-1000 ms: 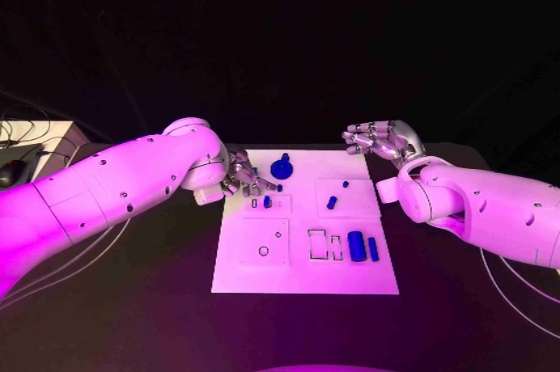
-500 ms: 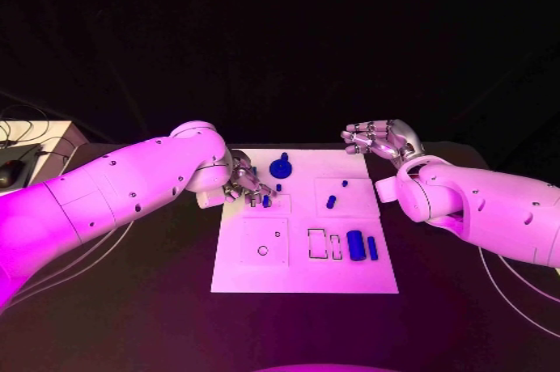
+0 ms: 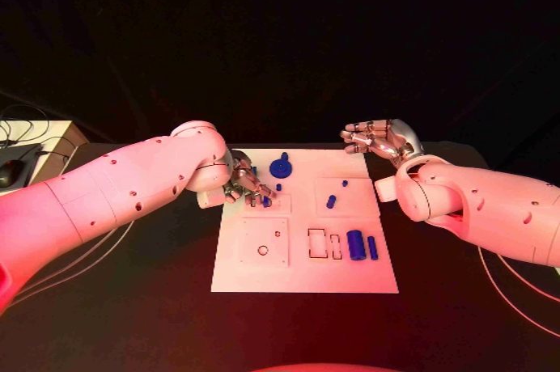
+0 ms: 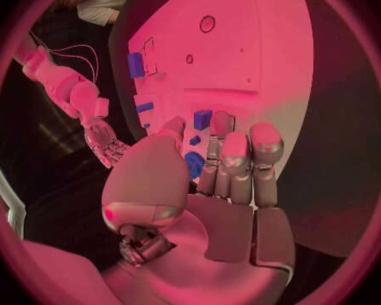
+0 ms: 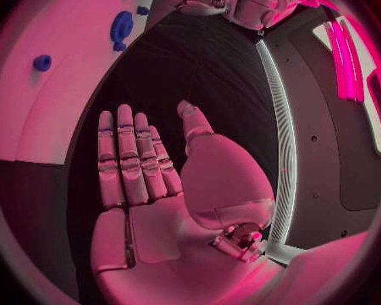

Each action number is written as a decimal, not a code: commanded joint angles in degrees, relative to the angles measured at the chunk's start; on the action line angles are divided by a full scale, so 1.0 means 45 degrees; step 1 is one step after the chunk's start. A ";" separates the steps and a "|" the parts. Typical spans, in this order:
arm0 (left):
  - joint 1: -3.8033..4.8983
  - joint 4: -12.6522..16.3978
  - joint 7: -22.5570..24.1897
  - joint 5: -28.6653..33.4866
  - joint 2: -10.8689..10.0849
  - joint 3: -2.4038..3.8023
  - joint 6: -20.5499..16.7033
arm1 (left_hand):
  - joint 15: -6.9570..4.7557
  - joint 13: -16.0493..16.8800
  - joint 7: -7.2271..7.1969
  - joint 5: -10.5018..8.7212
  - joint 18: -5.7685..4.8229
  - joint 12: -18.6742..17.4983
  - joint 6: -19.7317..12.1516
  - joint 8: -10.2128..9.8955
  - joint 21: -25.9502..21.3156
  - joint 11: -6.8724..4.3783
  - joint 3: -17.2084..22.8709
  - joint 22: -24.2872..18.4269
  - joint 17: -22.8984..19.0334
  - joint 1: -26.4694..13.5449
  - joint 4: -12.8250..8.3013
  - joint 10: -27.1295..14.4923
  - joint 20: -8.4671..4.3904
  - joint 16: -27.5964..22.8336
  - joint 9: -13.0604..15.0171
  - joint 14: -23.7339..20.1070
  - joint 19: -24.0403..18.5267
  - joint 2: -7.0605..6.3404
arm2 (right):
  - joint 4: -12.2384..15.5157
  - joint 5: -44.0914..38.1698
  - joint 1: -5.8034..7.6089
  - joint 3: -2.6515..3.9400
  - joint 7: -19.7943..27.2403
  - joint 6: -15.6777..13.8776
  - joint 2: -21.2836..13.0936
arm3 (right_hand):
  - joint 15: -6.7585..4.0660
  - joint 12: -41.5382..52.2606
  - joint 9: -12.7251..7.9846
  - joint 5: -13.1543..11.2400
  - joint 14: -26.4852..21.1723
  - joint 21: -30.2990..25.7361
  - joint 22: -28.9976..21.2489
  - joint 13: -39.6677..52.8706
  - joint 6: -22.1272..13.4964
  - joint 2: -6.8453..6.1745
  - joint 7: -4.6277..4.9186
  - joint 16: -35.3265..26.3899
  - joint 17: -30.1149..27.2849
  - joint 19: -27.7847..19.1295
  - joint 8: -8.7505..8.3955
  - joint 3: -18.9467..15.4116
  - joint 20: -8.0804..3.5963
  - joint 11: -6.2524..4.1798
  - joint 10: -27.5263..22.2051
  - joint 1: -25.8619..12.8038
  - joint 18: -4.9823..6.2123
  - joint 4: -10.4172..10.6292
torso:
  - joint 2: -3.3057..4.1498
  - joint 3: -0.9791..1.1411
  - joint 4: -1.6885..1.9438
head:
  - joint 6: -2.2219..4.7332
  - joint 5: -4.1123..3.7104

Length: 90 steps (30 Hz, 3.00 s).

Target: Assemble the parts on the task board

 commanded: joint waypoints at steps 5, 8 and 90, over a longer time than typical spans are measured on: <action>0.0023 -0.0044 -0.0012 0.0172 0.0070 -0.0002 0.0082 | -0.0072 0.0035 -0.0064 0.0035 -0.0094 -0.0005 0.0106 0.0157 -0.0031 -0.0102 0.0215 0.0035 0.0022 0.0037 -0.0338 0.0035 -0.0021 0.0068 0.0193 0.0033 0.0051 0.0153 | -0.0006 -0.0034 0.0002 0.0005 0.0082 0.0189 0.0016 | -0.0007 -0.0057 -0.0008 0.0058 -0.0054 0.0028 -0.0010 -0.0017 -0.0091 -0.0019 -0.0002 -0.0084 -0.0022 -0.0101 -0.0062 0.0064 -0.0010 0.0023 -0.0066 -0.0073 -0.0180 0.0029 | 0.0007 -0.0007 -0.0006 | -0.0001 -0.0015; 0.0021 -0.0062 -0.0001 0.0197 0.0097 -0.0011 0.0007 | -0.0095 0.0054 -0.0105 0.0032 -0.0105 0.0001 0.0128 0.0232 -0.0015 -0.0134 0.0370 0.0067 0.0049 0.0082 -0.0476 0.0061 -0.0030 0.0091 0.0330 0.0052 0.0072 0.0161 | -0.0008 -0.0034 0.0002 0.0005 0.0081 0.0195 0.0023 | -0.0007 -0.0057 -0.0008 0.0058 -0.0054 0.0028 -0.0010 -0.0017 -0.0091 -0.0019 -0.0002 -0.0084 -0.0022 -0.0101 -0.0062 0.0064 -0.0010 0.0023 -0.0066 -0.0073 -0.0180 0.0029 | 0.0007 -0.0006 -0.0009 | -0.0007 -0.0020; -0.0008 0.0340 0.0338 0.0536 -0.0153 -0.0513 -0.1861 | -0.0531 0.0048 -0.0650 0.0149 -0.0605 -0.1012 0.0640 0.0636 0.0126 -0.0691 0.8046 0.0572 0.0519 -0.0293 -0.3867 0.1464 -0.0695 0.0030 0.3285 0.0268 0.0320 -0.0685 | -0.0055 -0.0034 -0.0001 0.0005 0.0081 0.0261 0.0042 | -0.0001 -0.0061 -0.0010 0.0075 -0.0062 0.0021 -0.0036 -0.0017 -0.0096 -0.0004 0.0002 -0.0095 -0.0027 -0.0110 -0.0066 0.0074 -0.0005 0.0026 -0.0069 -0.0072 -0.0180 0.0029 | -0.0004 -0.0006 -0.0004 | -0.0230 0.0078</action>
